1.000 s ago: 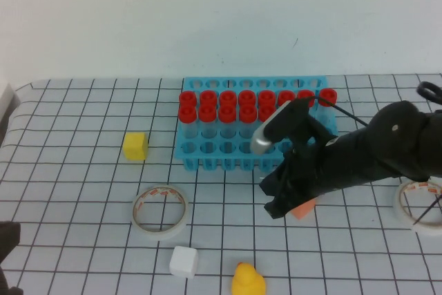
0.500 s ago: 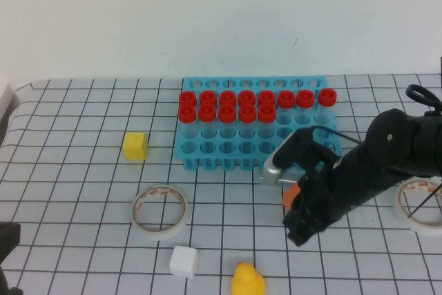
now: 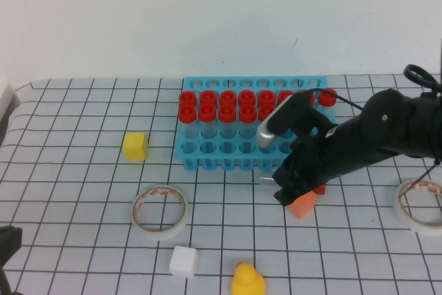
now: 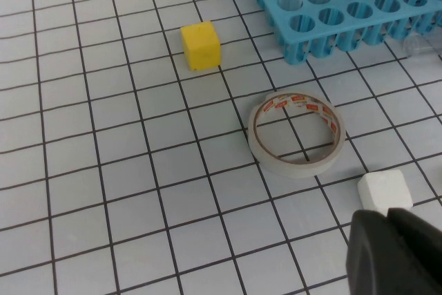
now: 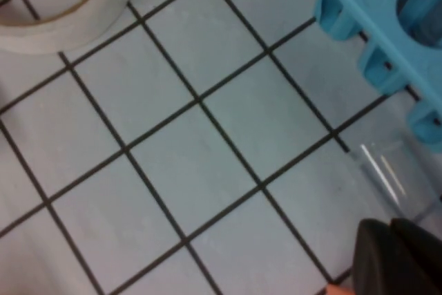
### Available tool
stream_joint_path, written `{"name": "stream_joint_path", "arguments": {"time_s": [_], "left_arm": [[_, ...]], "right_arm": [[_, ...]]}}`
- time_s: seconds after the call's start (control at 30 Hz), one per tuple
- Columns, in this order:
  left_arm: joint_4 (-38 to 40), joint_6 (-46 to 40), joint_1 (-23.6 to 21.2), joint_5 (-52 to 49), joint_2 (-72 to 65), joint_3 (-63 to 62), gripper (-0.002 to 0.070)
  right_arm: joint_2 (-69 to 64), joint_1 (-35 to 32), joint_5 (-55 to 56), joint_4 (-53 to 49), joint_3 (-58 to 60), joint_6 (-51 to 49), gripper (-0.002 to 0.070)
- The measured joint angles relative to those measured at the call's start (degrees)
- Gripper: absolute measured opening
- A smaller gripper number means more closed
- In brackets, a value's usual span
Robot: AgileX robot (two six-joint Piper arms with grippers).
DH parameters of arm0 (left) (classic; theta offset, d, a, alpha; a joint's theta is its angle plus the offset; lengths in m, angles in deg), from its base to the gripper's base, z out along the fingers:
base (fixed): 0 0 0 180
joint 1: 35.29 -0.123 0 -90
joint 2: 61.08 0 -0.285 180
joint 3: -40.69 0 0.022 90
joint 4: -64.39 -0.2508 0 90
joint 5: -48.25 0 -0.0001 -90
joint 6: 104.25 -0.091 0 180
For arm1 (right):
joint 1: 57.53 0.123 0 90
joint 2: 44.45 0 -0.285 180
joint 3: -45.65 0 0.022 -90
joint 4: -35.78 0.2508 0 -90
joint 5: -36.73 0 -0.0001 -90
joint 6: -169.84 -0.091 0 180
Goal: Place the test tubes
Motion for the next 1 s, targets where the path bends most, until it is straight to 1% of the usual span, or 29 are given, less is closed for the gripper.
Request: {"name": "stream_joint_path", "arguments": {"time_s": [0.07,0.17,0.37,0.5,0.6,0.77,1.0], "left_arm": [[0.0,0.0,0.0,0.0,0.0,0.0,-0.0001],[0.0,0.0,0.0,-0.1,0.0,0.0,-0.0001],[0.0,-0.1,0.0,-0.1,0.0,0.0,-0.0001],[0.0,-0.6,0.0,-0.1,0.0,0.0,-0.0001],[0.0,-0.7,0.0,-0.1,0.0,0.0,-0.0001],[0.0,-0.9,0.0,-0.1,0.0,0.0,-0.0001],[0.0,-0.9,0.0,-0.1,0.0,0.0,-0.0001]], "right_arm": [[-1.4,0.0,-1.0,-0.2,-1.3,0.0,-0.0001],[-3.3,0.0,-2.7,-3.2,-2.4,-0.3,-0.0001],[-3.6,0.0,-7.1,-17.3,-3.4,-10.9,-0.0001],[-3.1,0.0,-11.8,-21.5,-3.8,-13.6,-0.0001],[-2.3,0.0,-14.8,-22.4,-3.8,-13.6,-0.0001],[-2.3,0.0,-13.7,-21.8,-3.6,-13.3,-0.0001],[-2.1,0.0,-13.2,-15.6,-3.3,-10.2,-0.0001]]}}
